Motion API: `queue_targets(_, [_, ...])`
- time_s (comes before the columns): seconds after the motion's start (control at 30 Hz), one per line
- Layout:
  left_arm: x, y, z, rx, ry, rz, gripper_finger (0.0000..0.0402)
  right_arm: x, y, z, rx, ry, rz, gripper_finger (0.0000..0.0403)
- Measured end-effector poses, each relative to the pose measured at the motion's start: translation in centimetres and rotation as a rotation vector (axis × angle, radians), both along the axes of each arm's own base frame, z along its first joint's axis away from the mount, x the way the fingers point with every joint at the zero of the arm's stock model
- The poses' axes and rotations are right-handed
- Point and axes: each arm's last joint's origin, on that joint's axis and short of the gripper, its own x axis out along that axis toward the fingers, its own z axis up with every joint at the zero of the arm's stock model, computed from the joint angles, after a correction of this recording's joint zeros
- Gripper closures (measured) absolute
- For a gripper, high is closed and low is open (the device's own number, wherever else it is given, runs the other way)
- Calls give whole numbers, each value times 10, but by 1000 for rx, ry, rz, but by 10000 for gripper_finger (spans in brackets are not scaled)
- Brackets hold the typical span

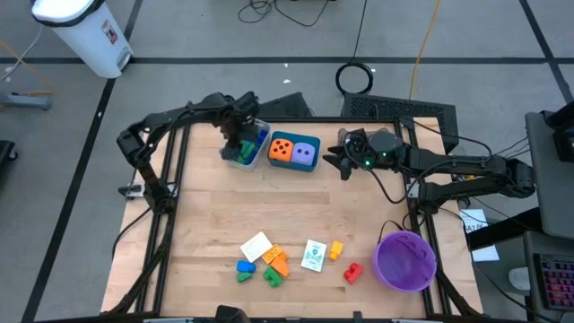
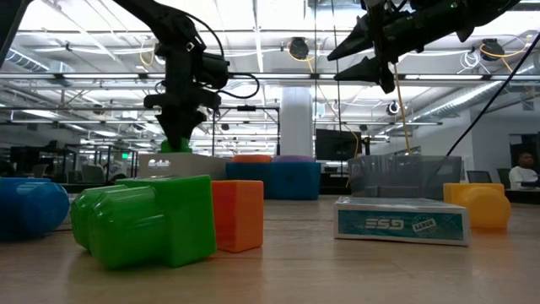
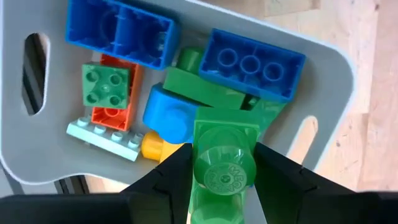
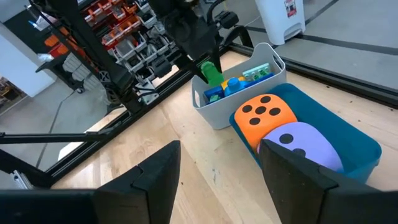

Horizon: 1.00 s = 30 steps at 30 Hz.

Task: Pick & Place Toys
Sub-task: Put the green game piece into the gray bin

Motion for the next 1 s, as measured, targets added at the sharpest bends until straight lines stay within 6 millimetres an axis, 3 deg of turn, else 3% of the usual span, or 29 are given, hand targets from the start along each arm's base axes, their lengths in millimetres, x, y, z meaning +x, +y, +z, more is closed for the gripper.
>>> queue_targets(0.47, [4,-26,-25,-9,87,-107,250,0,-1,0,3,-1,-10,193])
queue_targets(1.0, [4,-26,-27,21,103,-122,241,0,-1,0,28,-9,-14,193])
